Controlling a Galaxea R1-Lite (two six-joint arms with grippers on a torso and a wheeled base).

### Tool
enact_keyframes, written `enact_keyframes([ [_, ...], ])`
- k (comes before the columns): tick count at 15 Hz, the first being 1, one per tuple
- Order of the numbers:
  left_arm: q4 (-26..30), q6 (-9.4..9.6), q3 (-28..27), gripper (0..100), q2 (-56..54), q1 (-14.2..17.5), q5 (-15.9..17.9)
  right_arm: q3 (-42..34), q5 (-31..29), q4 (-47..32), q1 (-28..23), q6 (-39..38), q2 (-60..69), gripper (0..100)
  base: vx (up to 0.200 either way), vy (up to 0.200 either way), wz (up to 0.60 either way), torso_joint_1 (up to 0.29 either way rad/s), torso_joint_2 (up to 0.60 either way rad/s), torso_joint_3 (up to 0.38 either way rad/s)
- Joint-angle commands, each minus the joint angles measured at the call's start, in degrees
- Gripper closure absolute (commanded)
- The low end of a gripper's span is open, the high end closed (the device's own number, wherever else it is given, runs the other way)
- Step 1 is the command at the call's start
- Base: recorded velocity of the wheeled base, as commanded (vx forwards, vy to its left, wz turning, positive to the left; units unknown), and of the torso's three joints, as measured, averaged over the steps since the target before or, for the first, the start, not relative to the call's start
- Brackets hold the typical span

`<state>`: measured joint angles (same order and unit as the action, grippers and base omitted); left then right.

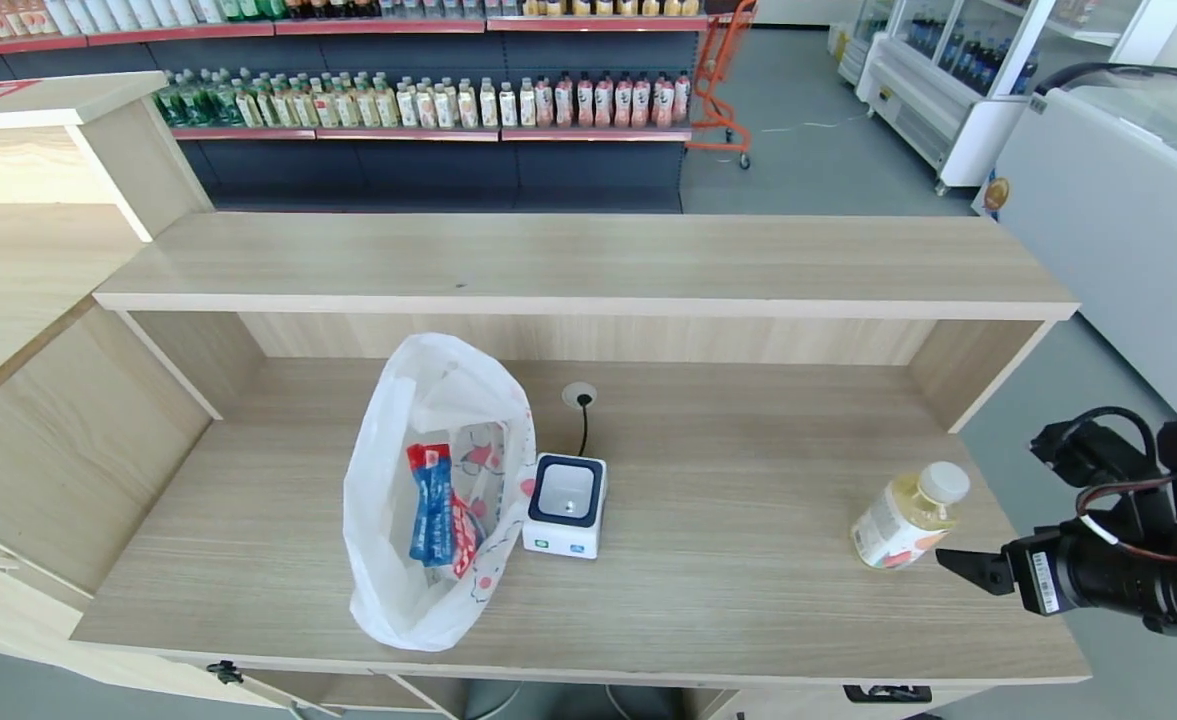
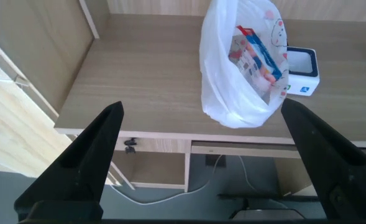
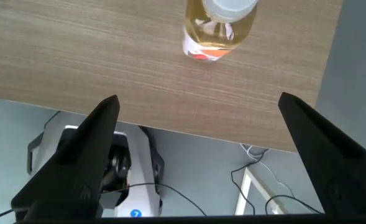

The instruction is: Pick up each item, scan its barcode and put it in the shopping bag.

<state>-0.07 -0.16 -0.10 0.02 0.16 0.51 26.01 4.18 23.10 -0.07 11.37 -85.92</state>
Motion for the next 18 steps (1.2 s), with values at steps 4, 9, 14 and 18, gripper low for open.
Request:
enact_keyframes([
  [4, -0.01, -0.19, 0.01, 0, -0.02, 0.02, -0.07, 0.18, 0.92, 0.1, 0.25, -0.12, -5.4, 0, 0.0, -0.05, 0.0, 0.001, 0.0, 0.001],
  [9, -0.01, -0.19, 0.01, 0, -0.02, -0.07, -0.07, -4.57, 2.23, 9.15, 0.25, -0.65, -10.76, 0, 0.0, 0.0, 0.0, 0.0, 0.0, 0.0],
  [14, -0.01, -0.19, 0.01, 0, -0.02, 0.02, -0.07, -15.47, 2.15, 50.29, 0.51, -0.56, -32.56, 0, 0.0, 0.0, 0.0, 0.0, 0.0, 0.0],
  [18, -0.01, -0.19, 0.01, 0, -0.02, -0.07, -0.07, -20.3, 4.26, 66.9, 3.41, -1.88, -43.72, 0, 0.0, 0.0, 0.0, 0.0, 0.0, 0.0],
])
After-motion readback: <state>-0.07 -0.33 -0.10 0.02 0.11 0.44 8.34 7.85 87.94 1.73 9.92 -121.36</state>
